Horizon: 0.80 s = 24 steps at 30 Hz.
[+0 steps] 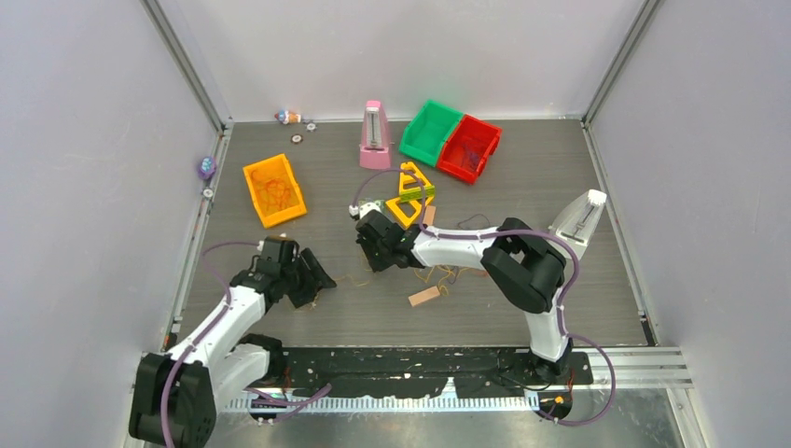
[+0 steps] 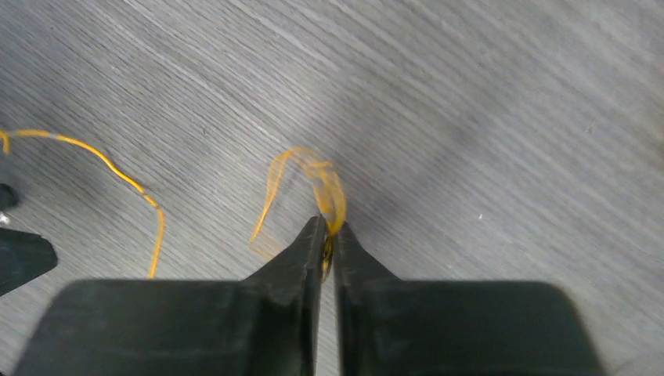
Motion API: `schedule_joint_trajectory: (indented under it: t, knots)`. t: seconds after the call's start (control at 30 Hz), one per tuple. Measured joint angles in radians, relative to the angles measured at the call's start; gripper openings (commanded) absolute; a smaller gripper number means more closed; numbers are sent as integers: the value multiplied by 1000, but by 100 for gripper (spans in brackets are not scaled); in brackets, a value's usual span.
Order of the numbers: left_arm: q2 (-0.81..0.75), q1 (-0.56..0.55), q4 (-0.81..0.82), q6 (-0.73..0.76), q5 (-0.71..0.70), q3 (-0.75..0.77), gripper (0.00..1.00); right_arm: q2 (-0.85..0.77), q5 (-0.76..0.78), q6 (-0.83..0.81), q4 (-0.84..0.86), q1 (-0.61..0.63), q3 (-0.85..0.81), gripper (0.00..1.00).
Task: Untangle the cables
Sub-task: Pick up the cable from the bin.
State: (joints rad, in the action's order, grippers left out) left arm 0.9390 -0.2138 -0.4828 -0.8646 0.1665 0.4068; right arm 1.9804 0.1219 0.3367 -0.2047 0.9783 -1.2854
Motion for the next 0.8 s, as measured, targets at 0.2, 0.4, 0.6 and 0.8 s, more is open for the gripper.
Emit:
schedule_joint_trajectory:
  t: [0.2, 0.4, 0.6, 0.8]
  knots:
    - [95, -37, 133, 5, 61, -25, 0, -52, -5, 10, 51, -14, 87, 5]
    - [181, -96, 225, 21, 116, -14, 0, -163, -19, 25, 78, -75, 195, 5]
    - [295, -206, 271, 42, 169, 126, 0, -288, -27, 30, 91, -154, 278, 5]
    - [338, -252, 363, 61, 262, 228, 0, -383, -25, 28, 84, -203, 315, 5]
